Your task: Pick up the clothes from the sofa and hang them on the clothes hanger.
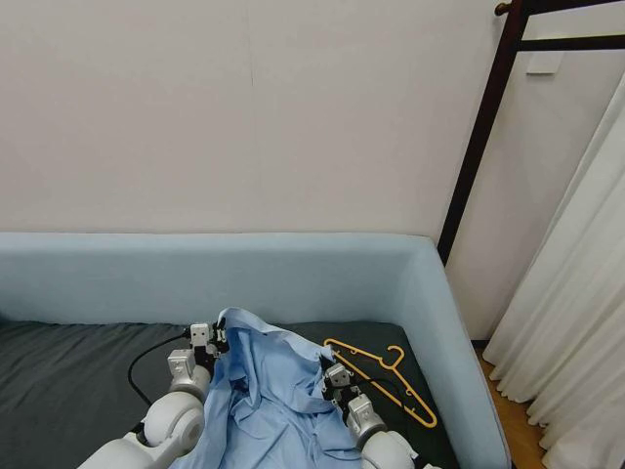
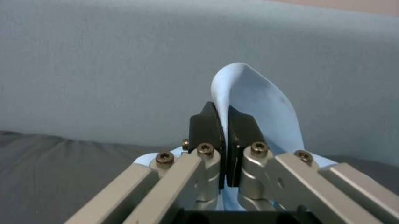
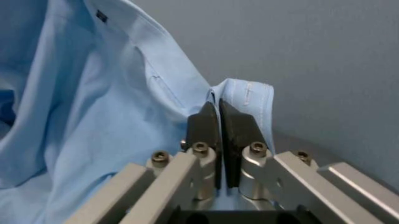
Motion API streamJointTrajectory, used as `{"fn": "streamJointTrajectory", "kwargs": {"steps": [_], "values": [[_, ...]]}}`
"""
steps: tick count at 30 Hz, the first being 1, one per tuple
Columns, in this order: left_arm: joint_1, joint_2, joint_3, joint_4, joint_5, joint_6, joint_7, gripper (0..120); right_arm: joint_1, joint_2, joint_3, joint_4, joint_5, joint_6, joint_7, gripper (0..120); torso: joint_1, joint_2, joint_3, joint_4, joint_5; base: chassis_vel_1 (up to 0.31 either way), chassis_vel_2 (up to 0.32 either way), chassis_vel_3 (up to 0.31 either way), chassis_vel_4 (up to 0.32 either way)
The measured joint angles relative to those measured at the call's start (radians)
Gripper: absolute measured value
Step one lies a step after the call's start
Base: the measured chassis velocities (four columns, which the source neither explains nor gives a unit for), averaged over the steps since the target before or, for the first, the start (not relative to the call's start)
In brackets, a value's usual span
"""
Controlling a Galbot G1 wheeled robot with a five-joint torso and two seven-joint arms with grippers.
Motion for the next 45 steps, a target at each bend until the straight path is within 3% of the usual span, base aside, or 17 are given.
{"fn": "streamJointTrajectory", "kwargs": {"steps": [7,9,13,14,19,25,36,45], "values": [[-0.008,-0.021,0.005,0.025,-0.004,0.001,-0.001,0,0.012,-0.069,0.017,0.023,0.052,-0.003,-0.044,32,0.000,0.000,0.000,-0.0002,-0.0001,0.000,0.000,0.000,0.000],[-0.009,-0.026,0.006,0.028,-0.003,0.001,-0.001,0,0.012,-0.085,0.017,0.040,0.066,-0.010,-0.055,35,0.000,0.000,0.000,-0.0002,0.0000,0.000,0.000,0.000,0.000],[-0.012,-0.033,0.019,0.037,0.003,0.001,0.000,0,0.009,-0.150,0.047,0.108,0.168,-0.085,-0.091,53,0.000,0.000,0.000,0.0000,0.0002,0.000,0.000,0.000,0.000],[-0.012,-0.033,0.019,0.037,0.003,0.001,0.000,0,0.009,-0.150,0.047,0.108,0.168,-0.085,-0.091,53,0.000,0.000,0.000,0.0000,0.0002,0.000,0.000,0.000,0.000],[-0.010,-0.025,0.041,0.030,0.022,-0.002,0.013,0,0.064,-0.235,0.135,0.064,0.324,-0.309,-0.229,75,0.000,0.000,0.000,-0.0002,0.0001,0.000,0.000,0.000,0.000],[-0.008,-0.046,0.050,0.023,0.040,-0.008,0.022,0,0.158,-0.259,0.163,-0.105,0.343,-0.414,-0.370,97,0.000,0.000,0.000,0.0002,0.0001,0.000,0.000,0.000,0.000],[-0.012,-0.040,0.074,-0.002,0.047,-0.018,0.039,0,0.206,-0.229,0.140,-0.331,0.201,-0.445,-0.519,100,0.000,0.000,0.000,0.0000,0.0002,0.000,0.000,0.000,0.000],[-0.023,-0.039,0.096,-0.003,0.045,-0.033,0.052,0,0.228,-0.175,0.189,-0.460,0.228,-0.463,-0.526,96,0.000,0.000,0.000,0.0003,0.0000,0.000,0.000,0.000,0.000]]}}
